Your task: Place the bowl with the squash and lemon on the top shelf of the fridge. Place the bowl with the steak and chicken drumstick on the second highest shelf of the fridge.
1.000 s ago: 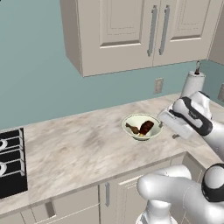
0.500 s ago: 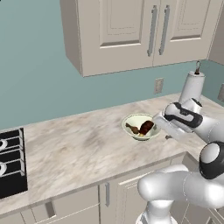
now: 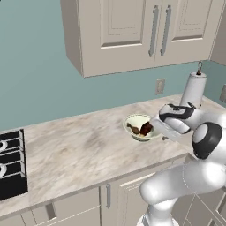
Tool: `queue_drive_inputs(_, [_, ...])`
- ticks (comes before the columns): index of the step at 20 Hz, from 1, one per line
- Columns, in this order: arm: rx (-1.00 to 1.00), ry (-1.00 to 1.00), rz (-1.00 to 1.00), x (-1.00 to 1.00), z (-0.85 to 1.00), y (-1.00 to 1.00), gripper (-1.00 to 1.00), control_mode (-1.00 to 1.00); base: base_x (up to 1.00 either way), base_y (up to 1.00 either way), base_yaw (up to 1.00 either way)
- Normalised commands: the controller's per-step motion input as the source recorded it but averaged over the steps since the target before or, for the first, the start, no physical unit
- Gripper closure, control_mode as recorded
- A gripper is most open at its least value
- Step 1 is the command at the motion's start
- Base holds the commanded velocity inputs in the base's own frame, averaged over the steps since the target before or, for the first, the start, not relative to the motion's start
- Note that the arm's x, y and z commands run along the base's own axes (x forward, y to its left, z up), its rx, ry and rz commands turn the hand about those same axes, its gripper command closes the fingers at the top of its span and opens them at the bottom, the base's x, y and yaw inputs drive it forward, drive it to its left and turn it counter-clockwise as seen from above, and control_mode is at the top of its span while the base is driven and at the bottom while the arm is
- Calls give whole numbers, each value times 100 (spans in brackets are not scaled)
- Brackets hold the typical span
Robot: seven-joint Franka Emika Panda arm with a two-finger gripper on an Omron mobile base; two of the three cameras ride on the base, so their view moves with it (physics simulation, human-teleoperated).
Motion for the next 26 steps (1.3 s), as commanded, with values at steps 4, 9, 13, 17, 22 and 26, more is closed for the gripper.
queue_drive_inputs(4, [0, 0, 0, 15, -18, 4, 100, -100, 0, 0, 0])
queue_drive_inputs(9, [0, -3, 0, 3, 0, 0, 100, -100, 0, 0, 0])
queue_drive_inputs(13, [0, -4, 0, -4, 35, 7, 100, -100, 0, 0, 0])
queue_drive_inputs(17, [0, -3, 0, -34, 74, 5, 100, -100, 0, 0, 0])
queue_drive_inputs(22, [0, 0, 0, -64, 96, 3, 100, -100, 0, 0, 0])
queue_drive_inputs(26, [0, 0, -4, -91, 100, 15, 100, -100, 0, 0, 0])
